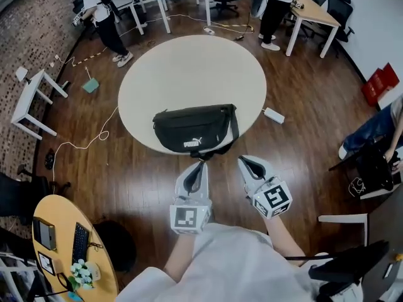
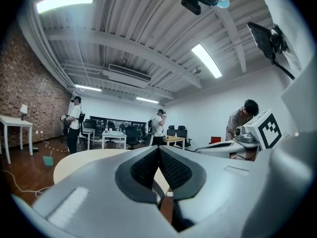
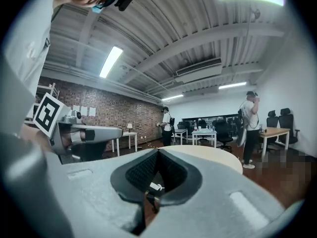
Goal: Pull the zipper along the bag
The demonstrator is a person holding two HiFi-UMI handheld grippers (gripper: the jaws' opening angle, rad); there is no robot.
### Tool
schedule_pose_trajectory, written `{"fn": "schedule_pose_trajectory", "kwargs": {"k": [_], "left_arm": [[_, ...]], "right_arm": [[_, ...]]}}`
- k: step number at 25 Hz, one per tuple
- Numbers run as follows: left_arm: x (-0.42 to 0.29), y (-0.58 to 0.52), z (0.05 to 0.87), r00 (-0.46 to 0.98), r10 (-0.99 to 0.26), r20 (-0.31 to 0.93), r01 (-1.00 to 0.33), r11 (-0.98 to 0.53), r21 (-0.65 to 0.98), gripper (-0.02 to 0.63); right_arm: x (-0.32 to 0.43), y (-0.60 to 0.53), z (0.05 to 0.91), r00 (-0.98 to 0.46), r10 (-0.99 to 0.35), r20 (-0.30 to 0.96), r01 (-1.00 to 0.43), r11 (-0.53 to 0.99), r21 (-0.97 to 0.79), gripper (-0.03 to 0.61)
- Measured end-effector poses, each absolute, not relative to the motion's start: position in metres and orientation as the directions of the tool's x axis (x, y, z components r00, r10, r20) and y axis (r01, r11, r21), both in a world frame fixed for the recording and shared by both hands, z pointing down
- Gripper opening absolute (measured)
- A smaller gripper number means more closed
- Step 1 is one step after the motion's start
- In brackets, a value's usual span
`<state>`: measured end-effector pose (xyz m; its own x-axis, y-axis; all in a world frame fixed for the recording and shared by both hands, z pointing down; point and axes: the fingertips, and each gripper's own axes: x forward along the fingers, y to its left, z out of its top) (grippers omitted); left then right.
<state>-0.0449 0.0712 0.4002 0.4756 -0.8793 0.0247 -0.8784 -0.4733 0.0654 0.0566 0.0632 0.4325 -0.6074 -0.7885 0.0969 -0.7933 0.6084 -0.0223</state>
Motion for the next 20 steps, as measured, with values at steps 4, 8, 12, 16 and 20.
{"fn": "schedule_pose_trajectory", "kwargs": {"k": [4,8,12,16,20], "left_arm": [[-0.074,-0.018,0.385,0.521,-0.853,0.022,-0.854,-0.521,0.019,0.015],[-0.092,-0.084,0.380,0.543,-0.840,0.020,-0.840,-0.542,0.021,0.015],[-0.087,-0.130,0.402,0.568,-0.819,0.083,-0.823,-0.565,0.055,0.015],[-0.060,-0.155,0.431,0.597,-0.786,0.160,-0.801,-0.595,0.063,0.015],[-0.029,-0.174,0.468,0.585,-0.765,0.269,-0.807,-0.583,0.099,0.015]], "right_arm": [[0.044,-0.034,0.409,-0.565,-0.821,0.080,-0.825,0.565,-0.020,-0.009],[0.044,-0.100,0.396,-0.528,-0.847,0.064,-0.848,0.529,0.009,-0.009],[0.059,-0.143,0.421,-0.483,-0.864,0.138,-0.873,0.487,-0.011,-0.009],[0.080,-0.180,0.479,-0.510,-0.798,0.321,-0.848,0.529,-0.034,-0.009],[0.091,-0.219,0.561,-0.577,-0.588,0.566,-0.736,0.675,-0.050,-0.009]]}}
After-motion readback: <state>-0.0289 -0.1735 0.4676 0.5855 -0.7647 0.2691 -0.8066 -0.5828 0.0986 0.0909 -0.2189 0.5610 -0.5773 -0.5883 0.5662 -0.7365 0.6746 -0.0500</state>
